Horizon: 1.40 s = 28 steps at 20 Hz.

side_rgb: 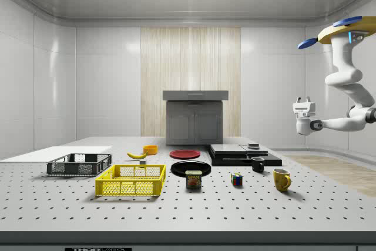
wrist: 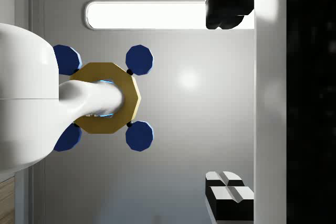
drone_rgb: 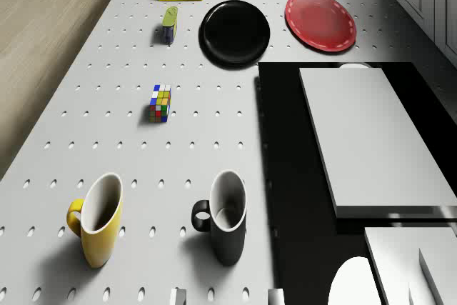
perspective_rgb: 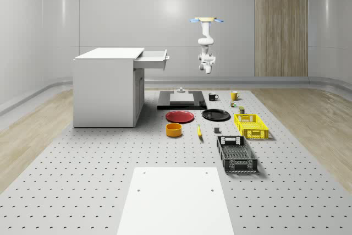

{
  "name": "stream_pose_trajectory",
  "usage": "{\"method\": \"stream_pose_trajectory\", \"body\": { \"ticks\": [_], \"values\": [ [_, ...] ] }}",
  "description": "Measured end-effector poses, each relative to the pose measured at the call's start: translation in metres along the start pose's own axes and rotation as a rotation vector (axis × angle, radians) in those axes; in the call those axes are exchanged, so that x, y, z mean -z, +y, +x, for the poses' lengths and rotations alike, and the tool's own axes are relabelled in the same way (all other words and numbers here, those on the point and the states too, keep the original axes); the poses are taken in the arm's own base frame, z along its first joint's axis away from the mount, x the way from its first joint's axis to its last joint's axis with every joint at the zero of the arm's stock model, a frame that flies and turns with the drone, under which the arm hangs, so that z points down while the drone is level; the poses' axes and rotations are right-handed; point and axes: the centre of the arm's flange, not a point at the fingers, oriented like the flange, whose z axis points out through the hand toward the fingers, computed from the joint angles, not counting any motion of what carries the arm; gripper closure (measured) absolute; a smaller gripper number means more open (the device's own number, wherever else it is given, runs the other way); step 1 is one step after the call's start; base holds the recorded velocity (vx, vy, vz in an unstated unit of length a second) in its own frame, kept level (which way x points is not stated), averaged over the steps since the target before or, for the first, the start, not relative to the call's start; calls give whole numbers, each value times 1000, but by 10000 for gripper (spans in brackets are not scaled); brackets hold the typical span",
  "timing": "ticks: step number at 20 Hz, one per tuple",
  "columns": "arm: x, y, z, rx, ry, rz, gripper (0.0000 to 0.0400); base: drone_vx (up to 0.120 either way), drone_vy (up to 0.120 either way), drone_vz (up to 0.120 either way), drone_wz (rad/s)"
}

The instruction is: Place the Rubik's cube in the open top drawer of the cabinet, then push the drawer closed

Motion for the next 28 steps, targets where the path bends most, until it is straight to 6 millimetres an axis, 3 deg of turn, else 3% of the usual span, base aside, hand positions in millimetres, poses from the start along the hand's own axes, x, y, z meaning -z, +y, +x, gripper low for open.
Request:
{"method": "stream_pose_trajectory", "body": {
  "ticks": [8, 13, 23, 28],
  "values": [
    [56, 2, -2, 0, 4, 4, 0, 0, 0, 0, 0],
    [78, 1, -1, 0, 7, 7, 0, 0, 0, 0, 0],
    [92, 0, 0, 0, 13, 13, 0, 0, 0, 0, 0],
    [93, 0, 0, 0, 16, 15, 0, 112, 104, 0, 0]
  ]
}}
